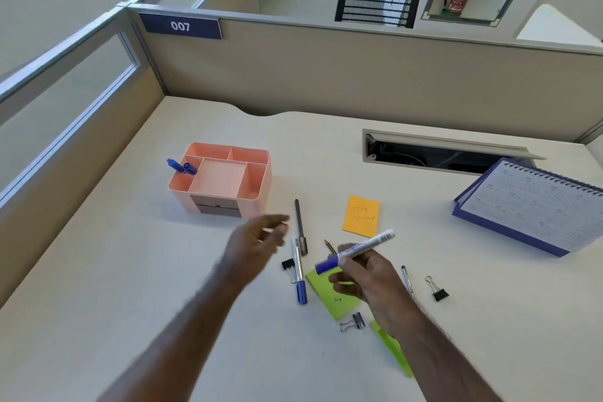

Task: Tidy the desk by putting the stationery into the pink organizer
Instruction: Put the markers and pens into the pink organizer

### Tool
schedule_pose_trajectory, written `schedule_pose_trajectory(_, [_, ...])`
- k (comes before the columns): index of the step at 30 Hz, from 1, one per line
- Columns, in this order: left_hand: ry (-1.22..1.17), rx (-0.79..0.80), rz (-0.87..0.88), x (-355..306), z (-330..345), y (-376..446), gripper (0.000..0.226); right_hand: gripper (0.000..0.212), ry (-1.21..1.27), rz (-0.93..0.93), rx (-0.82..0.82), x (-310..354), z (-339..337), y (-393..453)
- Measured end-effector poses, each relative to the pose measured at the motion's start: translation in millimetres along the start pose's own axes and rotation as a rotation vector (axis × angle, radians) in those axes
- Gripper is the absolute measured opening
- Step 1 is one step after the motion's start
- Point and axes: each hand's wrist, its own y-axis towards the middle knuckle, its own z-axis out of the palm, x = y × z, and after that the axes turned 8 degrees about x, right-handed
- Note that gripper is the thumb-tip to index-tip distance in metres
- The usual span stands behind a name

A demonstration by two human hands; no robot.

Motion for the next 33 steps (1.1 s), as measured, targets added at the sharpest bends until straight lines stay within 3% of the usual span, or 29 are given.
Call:
schedule_pose_trajectory(4, [-0.338,0.132,-0.112,-9.2,27.5,-19.7,0.028,0.018,-0.025,-0.104,-0.033,12.0,20.2,11.8])
schedule_pose_trajectory(9, [-0.555,0.071,-0.183,-20.9,19.0,-17.1,0.018,0.023,-0.071,-0.164,-0.012,10.2,30.0,20.1])
schedule_pose_trajectory(12, [-0.55,0.048,-0.146,-29.1,0.4,-12.0,0.019,0.029,-0.299,-0.176,-0.004,2.0,18.6,27.8])
schedule_pose_trajectory(16, [-0.39,-0.124,-0.033,-33.8,-56.7,2.2,0.021,0.034,-0.664,-0.223,-0.175,-18.6,-19.3,33.7])
schedule_pose_trajectory(21, [0.122,-0.575,0.069,-39.7,-141.4,31.1,0.021,0.033,-0.734,-0.208,-0.267,-30.3,-51.1,31.4])
schedule_pose_trajectory(23, [0.322,-0.676,0.105,-43.8,-165.7,39.2,0.025,0.03,-0.742,-0.203,-0.288,-31.8,-56.8,32.1])
schedule_pose_trajectory(28, [0.627,-0.691,0.134,-39.4,-185.9,58.0,0.026,0.03,-0.794,-0.213,-0.263,-37.9,-53.0,35.6])
schedule_pose_trajectory(33, [0.814,-0.595,0.105,-13.6,-183.4,79.9,0.025,0.023,-0.97,-0.161,-0.125,-44.5,-31.1,37.1])
